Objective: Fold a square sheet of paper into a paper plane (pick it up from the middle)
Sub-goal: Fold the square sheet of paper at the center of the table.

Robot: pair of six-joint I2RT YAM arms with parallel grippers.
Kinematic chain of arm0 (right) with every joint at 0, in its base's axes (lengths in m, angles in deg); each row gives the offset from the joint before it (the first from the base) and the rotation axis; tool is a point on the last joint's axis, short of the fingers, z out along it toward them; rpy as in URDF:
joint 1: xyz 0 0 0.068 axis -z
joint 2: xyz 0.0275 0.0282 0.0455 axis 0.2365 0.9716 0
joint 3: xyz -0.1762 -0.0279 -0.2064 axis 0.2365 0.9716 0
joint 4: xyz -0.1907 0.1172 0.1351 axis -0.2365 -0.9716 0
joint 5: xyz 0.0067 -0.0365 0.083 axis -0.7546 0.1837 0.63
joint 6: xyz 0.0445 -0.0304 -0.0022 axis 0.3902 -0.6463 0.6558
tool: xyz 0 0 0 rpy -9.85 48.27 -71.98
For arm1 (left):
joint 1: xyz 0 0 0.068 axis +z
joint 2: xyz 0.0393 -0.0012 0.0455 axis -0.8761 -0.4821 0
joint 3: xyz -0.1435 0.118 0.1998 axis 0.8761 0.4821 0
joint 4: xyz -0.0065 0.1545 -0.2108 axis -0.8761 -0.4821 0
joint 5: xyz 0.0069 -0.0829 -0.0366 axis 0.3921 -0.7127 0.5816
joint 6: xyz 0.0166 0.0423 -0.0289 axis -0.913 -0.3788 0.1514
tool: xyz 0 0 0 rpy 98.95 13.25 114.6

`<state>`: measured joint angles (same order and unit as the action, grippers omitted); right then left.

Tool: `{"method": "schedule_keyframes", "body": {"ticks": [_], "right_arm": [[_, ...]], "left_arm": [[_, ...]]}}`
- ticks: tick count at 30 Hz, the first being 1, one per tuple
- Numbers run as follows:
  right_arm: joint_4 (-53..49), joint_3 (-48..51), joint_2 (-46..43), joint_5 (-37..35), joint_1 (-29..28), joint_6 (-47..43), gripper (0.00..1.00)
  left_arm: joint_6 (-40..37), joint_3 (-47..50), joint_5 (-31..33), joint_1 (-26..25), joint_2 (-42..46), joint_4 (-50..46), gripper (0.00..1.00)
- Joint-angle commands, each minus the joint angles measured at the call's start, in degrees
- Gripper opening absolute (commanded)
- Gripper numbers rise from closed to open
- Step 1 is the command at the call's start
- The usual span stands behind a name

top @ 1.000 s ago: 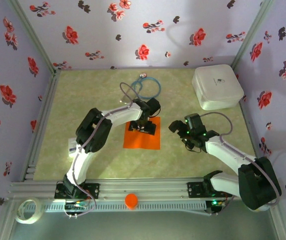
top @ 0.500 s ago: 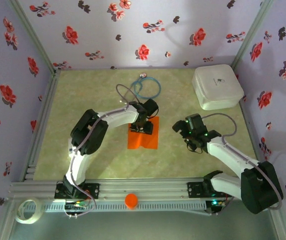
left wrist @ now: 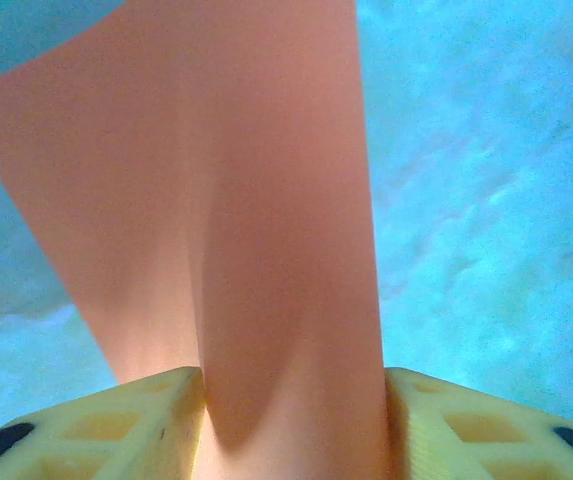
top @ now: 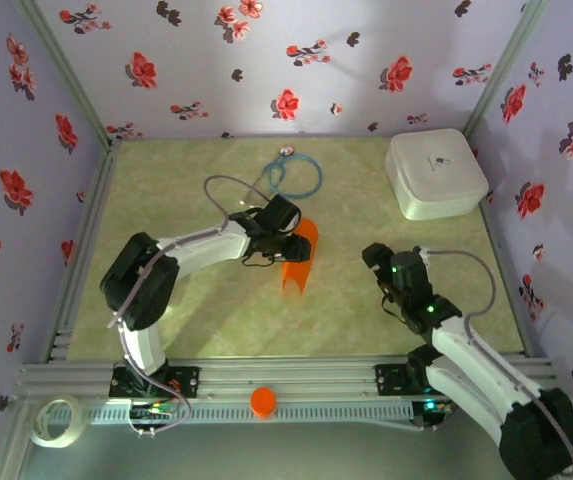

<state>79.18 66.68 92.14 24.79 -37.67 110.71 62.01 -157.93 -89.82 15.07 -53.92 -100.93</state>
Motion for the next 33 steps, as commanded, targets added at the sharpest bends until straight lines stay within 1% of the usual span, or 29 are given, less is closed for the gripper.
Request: {"method": "schedule_keyframes", "body": {"ticks": [1, 4, 7, 11, 15, 17, 21, 26, 33], "right_arm": [[5.3, 1.3, -6.6, -3.1, 0.3, -3.2, 0.89], [2.8, -0.3, -10.2, -1.0, 0.5, -9.3, 0.91], [-0.4, -2.9, -10.3, 1.3, 0.6, -13.1, 0.92], [-3.1, -6.0, -6.7, 5.0, 0.7, -15.5, 0.93], [-1.6, -7.1, -1.5, 8.1, 0.7, -15.7, 0.94], [-0.5, -7.8, 1.0, 10.1, 0.8, -15.8, 0.94], [0.3, -10.3, 6.1, 14.3, 0.7, -16.6, 0.94], [0.1, -12.8, 12.1, 19.1, 0.8, -17.6, 0.93], [0.0, -14.1, 17.1, 21.3, 0.8, -17.3, 0.93]], "left_arm": [[6.4, 5.2, -9.6, 2.6, 4.2, 14.6, 0.48], [9.6, 8.7, -12.3, 3.6, 6.6, 20.6, 0.49], [13.1, 11.4, -14.4, 3.9, 7.6, 26.7, 0.48], [17.9, 14.6, -16.2, 3.9, 7.2, 34.7, 0.48], [24.2, 19.6, -16.3, 3.9, 6.6, 46.4, 0.47], [26.2, 21.8, -16.2, 3.9, 5.9, 50.4, 0.46], [28.5, 24.4, -15.2, 3.9, 5.0, 52.8, 0.44], [29.9, 28.3, -12.3, 3.6, 5.0, 53.2, 0.43], [31.5, 31.7, -9.7, 2.6, 3.3, 55.2, 0.42]]}}
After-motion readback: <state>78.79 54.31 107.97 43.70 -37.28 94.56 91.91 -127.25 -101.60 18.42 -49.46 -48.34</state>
